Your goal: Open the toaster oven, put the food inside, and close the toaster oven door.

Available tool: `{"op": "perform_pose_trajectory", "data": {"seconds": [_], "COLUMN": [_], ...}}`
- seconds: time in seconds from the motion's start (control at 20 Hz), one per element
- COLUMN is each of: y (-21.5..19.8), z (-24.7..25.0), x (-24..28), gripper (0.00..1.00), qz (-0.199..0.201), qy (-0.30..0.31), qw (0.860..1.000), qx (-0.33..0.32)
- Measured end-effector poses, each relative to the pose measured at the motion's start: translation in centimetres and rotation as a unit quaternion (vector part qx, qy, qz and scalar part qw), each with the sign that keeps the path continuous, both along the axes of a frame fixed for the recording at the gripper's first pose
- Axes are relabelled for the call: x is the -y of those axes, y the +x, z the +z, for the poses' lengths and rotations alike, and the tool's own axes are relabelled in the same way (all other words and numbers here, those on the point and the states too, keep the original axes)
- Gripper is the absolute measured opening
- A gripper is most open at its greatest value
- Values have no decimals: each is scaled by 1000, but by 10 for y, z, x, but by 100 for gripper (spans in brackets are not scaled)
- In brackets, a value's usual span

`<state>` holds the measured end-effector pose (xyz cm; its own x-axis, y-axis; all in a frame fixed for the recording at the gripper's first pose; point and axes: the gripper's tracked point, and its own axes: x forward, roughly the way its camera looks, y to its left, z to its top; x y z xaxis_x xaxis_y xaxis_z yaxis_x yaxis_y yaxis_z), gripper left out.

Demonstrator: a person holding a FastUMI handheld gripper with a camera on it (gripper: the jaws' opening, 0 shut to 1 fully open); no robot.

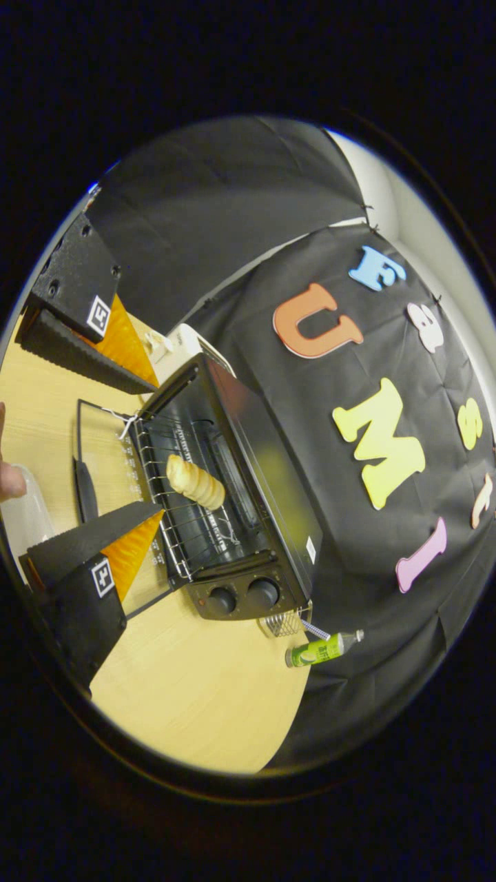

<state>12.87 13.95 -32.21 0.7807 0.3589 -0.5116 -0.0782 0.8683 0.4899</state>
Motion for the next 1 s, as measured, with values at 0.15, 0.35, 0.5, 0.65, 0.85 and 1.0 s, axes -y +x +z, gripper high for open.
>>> {"op": "perform_pose_trajectory", "data": {"seconds": [0.15,0.35,0.5,0.65,0.85,1.0], "y": [-32,-58,-69,-67,-62,-56], "z": [-16,-45,-74,-95,-112,-124], "x": [1,1,4,6,5,5], "gripper": [100,100,100,100,100,100], "qz": [30,57,75,76,73,73], "qy": [-64,-120,-154,-171,-186,-197], "qw": [997,991,984,980,975,970], "qx": [-5,-10,-48,-71,-97,-119]}}
